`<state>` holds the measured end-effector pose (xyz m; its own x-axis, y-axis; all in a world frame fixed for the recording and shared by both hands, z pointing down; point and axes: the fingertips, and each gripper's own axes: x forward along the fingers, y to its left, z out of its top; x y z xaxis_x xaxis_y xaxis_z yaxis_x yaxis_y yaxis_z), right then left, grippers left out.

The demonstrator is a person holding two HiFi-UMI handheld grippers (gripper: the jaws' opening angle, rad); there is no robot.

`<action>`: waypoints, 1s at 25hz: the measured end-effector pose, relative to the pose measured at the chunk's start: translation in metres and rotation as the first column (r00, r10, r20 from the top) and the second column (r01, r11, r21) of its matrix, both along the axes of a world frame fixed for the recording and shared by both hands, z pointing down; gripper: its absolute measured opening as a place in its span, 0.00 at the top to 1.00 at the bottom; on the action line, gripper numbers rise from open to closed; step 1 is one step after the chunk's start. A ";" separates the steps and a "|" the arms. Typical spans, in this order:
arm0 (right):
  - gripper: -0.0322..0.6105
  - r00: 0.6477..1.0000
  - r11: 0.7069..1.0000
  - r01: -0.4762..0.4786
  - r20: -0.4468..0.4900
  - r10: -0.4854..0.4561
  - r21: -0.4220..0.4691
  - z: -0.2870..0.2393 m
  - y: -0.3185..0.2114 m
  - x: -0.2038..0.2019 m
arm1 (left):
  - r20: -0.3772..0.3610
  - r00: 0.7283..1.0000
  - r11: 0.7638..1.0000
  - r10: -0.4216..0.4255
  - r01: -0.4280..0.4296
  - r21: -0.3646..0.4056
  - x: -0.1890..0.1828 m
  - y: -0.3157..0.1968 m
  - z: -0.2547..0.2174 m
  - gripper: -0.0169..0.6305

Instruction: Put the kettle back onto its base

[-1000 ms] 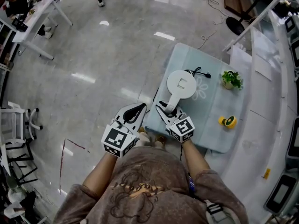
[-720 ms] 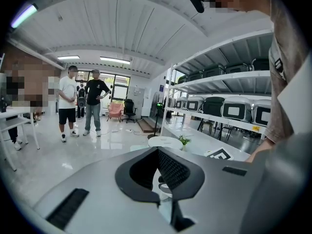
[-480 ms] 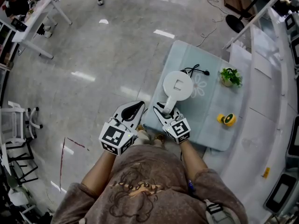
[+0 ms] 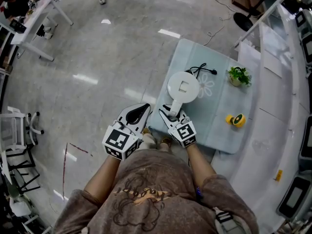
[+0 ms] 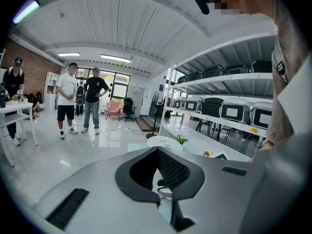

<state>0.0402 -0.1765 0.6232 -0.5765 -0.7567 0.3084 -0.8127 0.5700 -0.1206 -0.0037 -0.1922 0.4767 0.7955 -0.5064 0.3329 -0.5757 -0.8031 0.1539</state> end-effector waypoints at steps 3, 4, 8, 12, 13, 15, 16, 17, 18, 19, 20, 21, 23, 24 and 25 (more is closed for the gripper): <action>0.80 1.000 1.000 -0.012 -0.024 0.012 -0.003 0.004 0.002 -0.002 | -0.003 1.000 1.000 0.001 -0.001 0.000 -0.004 0.003 0.000 0.95; 0.80 0.999 1.000 -0.017 -0.030 0.017 -0.004 0.005 0.002 -0.003 | -0.004 1.000 1.000 0.002 -0.002 -0.001 -0.005 0.003 0.000 0.95; 0.80 0.998 0.999 -0.040 -0.042 0.039 -0.010 0.006 0.003 -0.004 | -0.009 1.000 1.000 0.008 -0.009 -0.006 -0.008 0.007 -0.001 0.95; 0.80 0.997 0.998 -0.062 -0.053 0.062 -0.016 0.007 0.004 -0.003 | -0.011 1.000 1.000 0.015 -0.015 -0.007 -0.011 0.010 -0.001 0.95; 0.80 0.996 0.998 -0.068 -0.058 0.067 -0.016 0.007 0.004 -0.002 | -0.011 1.000 1.000 0.017 -0.017 -0.006 -0.011 0.011 -0.001 0.95; 0.79 0.994 0.996 -0.083 -0.069 0.082 -0.015 0.008 0.004 -0.001 | -0.013 1.000 1.000 0.019 -0.019 -0.007 -0.013 0.012 -0.001 0.95; 0.79 0.993 0.996 -0.091 -0.075 0.089 -0.015 0.008 0.005 0.000 | -0.015 1.000 1.000 0.019 -0.019 -0.008 -0.014 0.012 0.000 0.95; 0.79 0.992 0.995 -0.098 -0.081 0.096 -0.016 0.009 0.005 0.000 | -0.016 1.000 1.000 0.019 -0.019 -0.009 -0.015 0.013 0.000 0.95; 0.79 0.991 0.994 -0.104 -0.086 0.102 -0.018 0.009 0.004 0.000 | -0.018 1.000 1.000 0.019 -0.019 -0.010 -0.016 0.012 0.000 0.95; 0.79 0.990 0.994 -0.109 -0.090 0.106 -0.021 0.009 0.004 0.000 | -0.020 1.000 1.000 0.018 -0.019 -0.012 -0.017 0.012 0.000 0.95; 0.79 0.990 0.993 -0.111 -0.094 0.108 -0.025 0.009 0.004 0.000 | -0.022 1.000 1.000 0.018 -0.019 -0.014 -0.017 0.012 -0.001 0.95; 0.79 0.989 0.993 -0.112 -0.096 0.108 -0.029 0.010 0.004 0.000 | -0.023 1.000 1.000 0.019 -0.019 -0.017 -0.018 0.012 -0.001 0.95; 0.79 0.990 0.994 -0.106 -0.100 0.102 -0.038 0.010 0.005 -0.001 | -0.025 0.999 0.999 0.021 -0.022 -0.024 -0.018 0.012 -0.001 0.95; 0.78 0.990 0.994 -0.101 -0.099 0.096 -0.041 0.010 0.005 -0.001 | -0.026 0.999 0.999 0.023 -0.024 -0.023 -0.018 0.012 -0.001 0.95; 0.77 0.991 0.995 -0.093 -0.097 0.088 -0.045 0.010 0.006 -0.001 | -0.027 0.999 0.999 0.026 -0.027 -0.021 -0.018 0.012 -0.001 0.95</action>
<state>0.0393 -0.1706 0.6337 -0.4728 -0.7870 0.3964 -0.8697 0.4891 -0.0663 -0.0214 -0.1797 0.4759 0.8172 -0.4781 0.3220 -0.5499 -0.8141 0.1866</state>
